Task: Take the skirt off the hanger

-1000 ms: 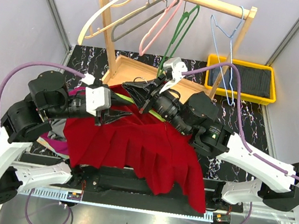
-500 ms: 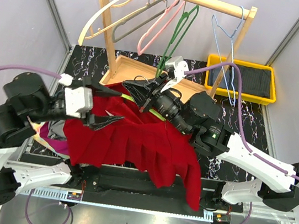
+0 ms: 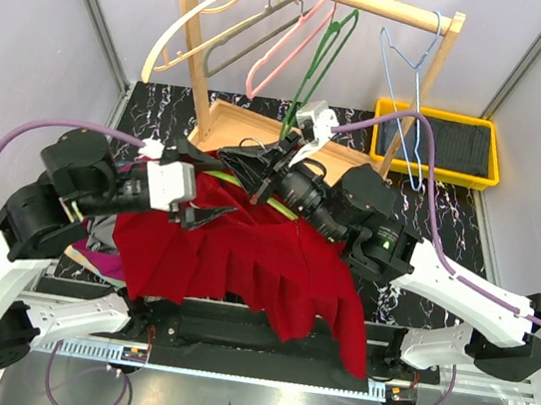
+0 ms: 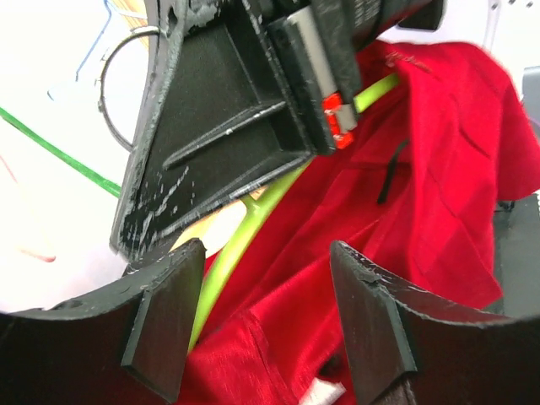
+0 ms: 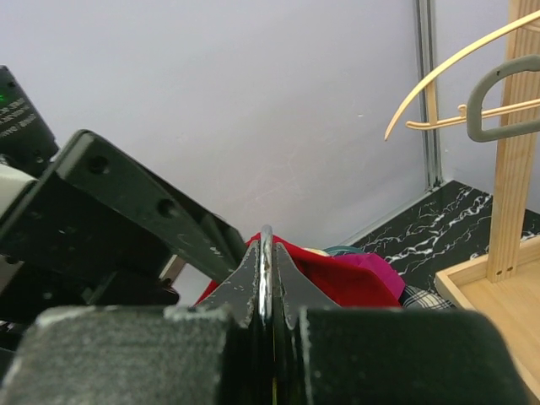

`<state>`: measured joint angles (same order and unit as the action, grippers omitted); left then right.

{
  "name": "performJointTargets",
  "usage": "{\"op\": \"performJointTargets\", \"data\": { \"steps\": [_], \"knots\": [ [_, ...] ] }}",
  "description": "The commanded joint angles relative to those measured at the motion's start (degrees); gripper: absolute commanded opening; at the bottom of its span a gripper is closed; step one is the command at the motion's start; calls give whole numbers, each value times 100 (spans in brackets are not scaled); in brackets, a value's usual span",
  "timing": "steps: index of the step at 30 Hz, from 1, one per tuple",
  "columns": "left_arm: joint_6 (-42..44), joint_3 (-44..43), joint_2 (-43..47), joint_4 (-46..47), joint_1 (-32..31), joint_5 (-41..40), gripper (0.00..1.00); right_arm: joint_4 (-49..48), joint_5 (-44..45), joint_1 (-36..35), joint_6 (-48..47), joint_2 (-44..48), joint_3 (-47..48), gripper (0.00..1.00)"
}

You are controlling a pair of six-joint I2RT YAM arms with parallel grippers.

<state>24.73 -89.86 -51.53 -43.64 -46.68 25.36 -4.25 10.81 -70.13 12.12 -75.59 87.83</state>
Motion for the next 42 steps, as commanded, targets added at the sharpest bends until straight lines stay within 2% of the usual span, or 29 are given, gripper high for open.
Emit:
{"op": "performJointTargets", "data": {
  "steps": [1,9,17,21,26,28,32,34,35,36,37,38,39,42],
  "knots": [
    [181,-13,-147,479,1,-119,66,-638,-123,-27,247,150,340,0],
    [365,-75,-261,523,-17,-181,61,-735,-237,-27,405,132,296,0],
    [744,180,-288,611,-157,-374,24,-919,-307,-54,607,-25,296,0],
    [761,276,-270,620,-245,-445,15,-1218,-465,-62,765,-253,550,0],
    [735,312,-305,620,-325,-418,20,-1245,-984,-71,1003,-799,1261,0],
    [752,364,-279,620,-342,-427,30,-1236,-1010,-106,1012,-930,1394,0],
    [831,470,-209,620,-369,-462,58,-1227,-1045,-141,1047,-984,1491,0],
    [919,505,-200,628,-395,-523,62,-1236,-1063,-150,1082,-984,1474,0],
    [980,505,-200,628,-386,-515,55,-1253,-1063,-150,1117,-984,1474,0],
    [1042,505,-217,628,-395,-541,40,-1236,-1063,-150,1126,-1001,1482,0],
    [1095,488,-226,637,-395,-611,16,-1227,-1063,-159,1135,-1019,1500,0],
    [1121,479,-244,637,-404,-646,5,-1219,-1063,-168,1135,-1019,1500,0],
    [1183,453,-252,637,-404,-664,0,-1210,-1072,-177,1152,-1010,1500,0],
    [1359,365,-279,637,-448,-805,0,-1148,-1063,-185,1214,-1045,1509,0]
  ]
}}
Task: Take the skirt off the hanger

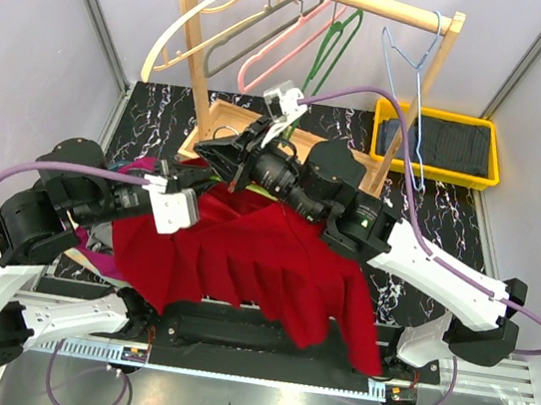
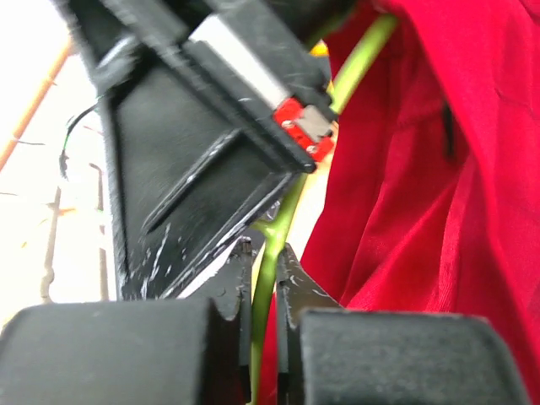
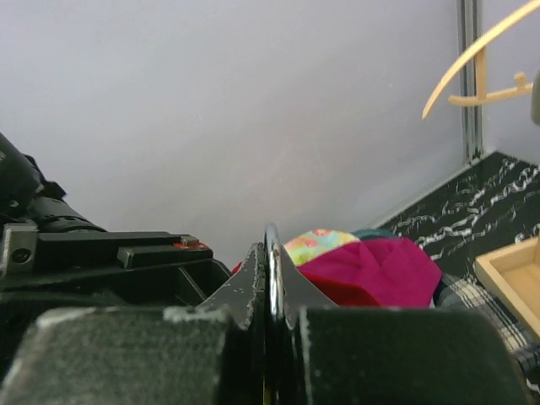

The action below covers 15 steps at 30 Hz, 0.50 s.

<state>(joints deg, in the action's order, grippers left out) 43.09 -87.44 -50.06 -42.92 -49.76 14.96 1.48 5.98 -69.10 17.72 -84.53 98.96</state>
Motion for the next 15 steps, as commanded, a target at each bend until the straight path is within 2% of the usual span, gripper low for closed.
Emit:
{"op": "performJointTargets", "data": {
  "steps": [1,4,5,6,7,12,15],
  "knots": [
    [-399,104,-434,565,-157,148,0,-1712,-589,-297,680,-160,388,9],
    [-14,25,-434,548,-175,-54,0,-1528,-729,-297,628,-169,440,53],
    [93,8,-417,556,-175,-124,0,-1397,-712,-288,515,-143,440,70],
    [199,-36,-399,530,-175,-238,0,-1343,-695,-297,418,-90,414,93],
    [382,-54,-373,504,-175,-448,0,-1299,-634,-288,313,67,292,99],
    [692,-71,-57,179,-166,-951,0,-851,-317,-288,-338,858,-297,100],
    [1033,-194,93,-173,-166,-1205,0,-544,-80,-288,-471,1761,-903,100]
  ]
}}
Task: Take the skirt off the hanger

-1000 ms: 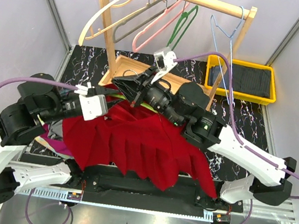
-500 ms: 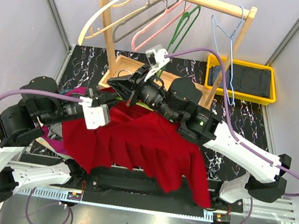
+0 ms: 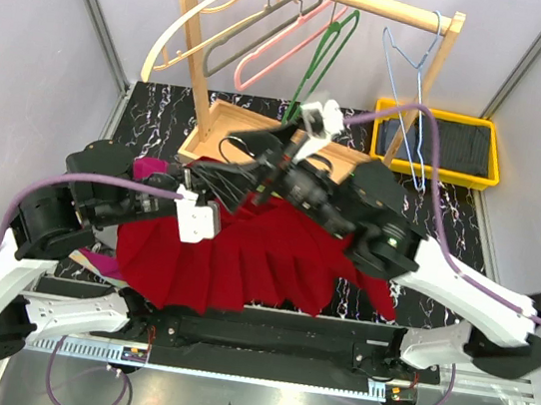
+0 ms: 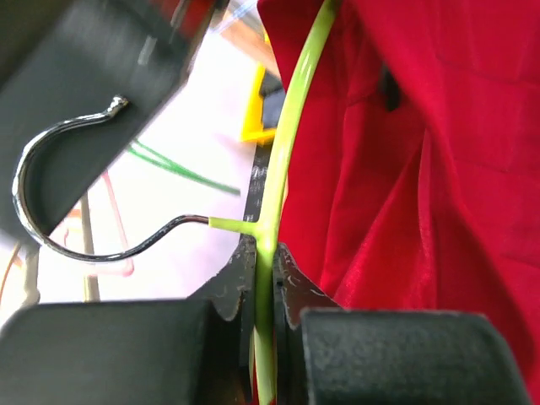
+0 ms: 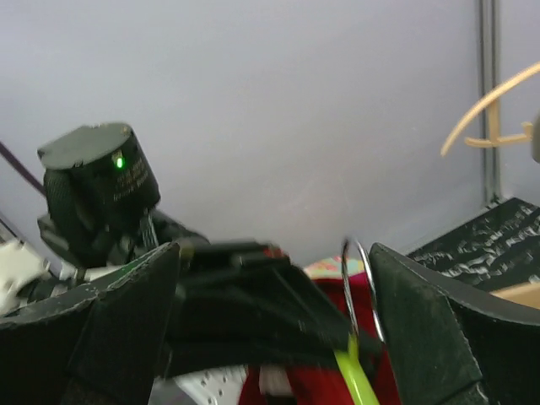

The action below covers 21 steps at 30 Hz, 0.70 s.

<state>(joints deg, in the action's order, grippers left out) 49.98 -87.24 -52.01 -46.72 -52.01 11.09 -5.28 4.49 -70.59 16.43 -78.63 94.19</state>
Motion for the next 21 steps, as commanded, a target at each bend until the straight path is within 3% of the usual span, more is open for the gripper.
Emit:
{"op": "performJointTargets", "data": {
  "steps": [1,6,13,21],
  "knots": [
    [442,-240,331,111,59,-932,0,219,348,-140,-359,1375,-741,100],
    [830,-477,551,31,59,-1091,0,667,1237,-140,-403,2622,-1649,100],
    [1137,-784,456,-13,59,-1259,0,1379,1467,-148,-61,2941,-2247,100],
    [1286,-1708,94,5,59,-1469,0,1398,1906,-140,-17,3424,-3230,100]
  ]
}}
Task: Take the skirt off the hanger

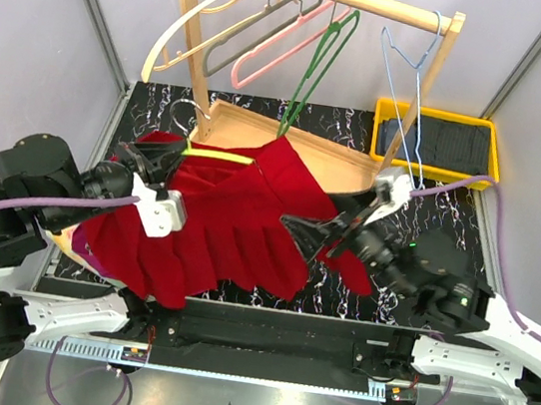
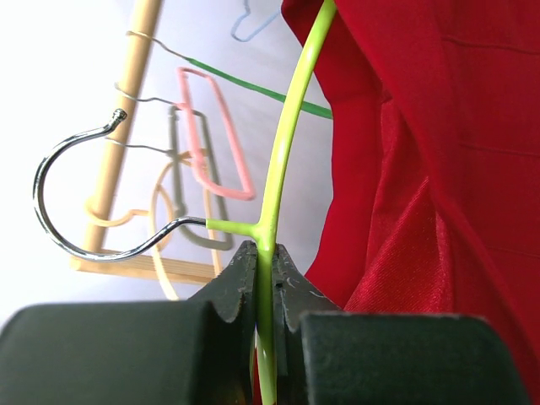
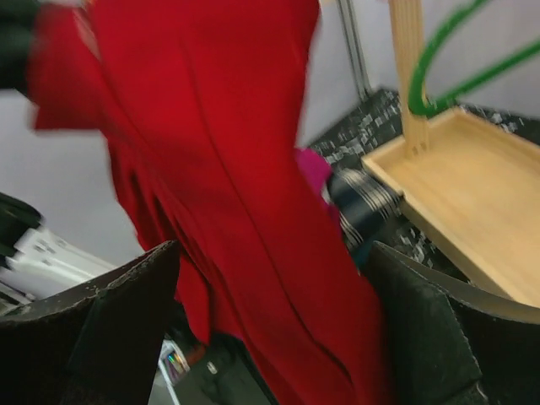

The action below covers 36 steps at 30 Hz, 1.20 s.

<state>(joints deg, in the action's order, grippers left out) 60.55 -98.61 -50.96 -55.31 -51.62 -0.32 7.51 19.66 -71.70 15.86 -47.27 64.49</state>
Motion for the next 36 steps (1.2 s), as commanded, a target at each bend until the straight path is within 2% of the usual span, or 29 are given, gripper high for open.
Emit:
{"op": "performJointTargets", "data": {
  "steps": [1,4,6,8,11,13,18,24,36],
  "knots": [
    [264,-641,-28,855,20,-355,0,102,398,-28,66,349,-322,100],
    [290,-695,16,855,20,-460,0,110,460,-28,216,578,-507,100],
    [334,-643,60,855,20,-487,0,111,468,-37,295,675,-569,93],
    [413,-528,130,855,20,-487,0,146,486,-28,321,701,-578,93],
    [379,-510,148,855,20,-513,0,260,600,-37,295,727,-499,99],
    [273,-502,148,855,20,-470,0,129,644,-37,120,745,-473,100],
    [-174,-221,227,820,20,-84,0,-495,706,-28,-503,219,10,100],
    [-685,-80,218,539,20,445,0,-1206,504,-37,-820,-511,433,100],
    [-940,140,236,486,20,787,0,-1515,118,16,-909,-1091,723,100]
  ]
}}
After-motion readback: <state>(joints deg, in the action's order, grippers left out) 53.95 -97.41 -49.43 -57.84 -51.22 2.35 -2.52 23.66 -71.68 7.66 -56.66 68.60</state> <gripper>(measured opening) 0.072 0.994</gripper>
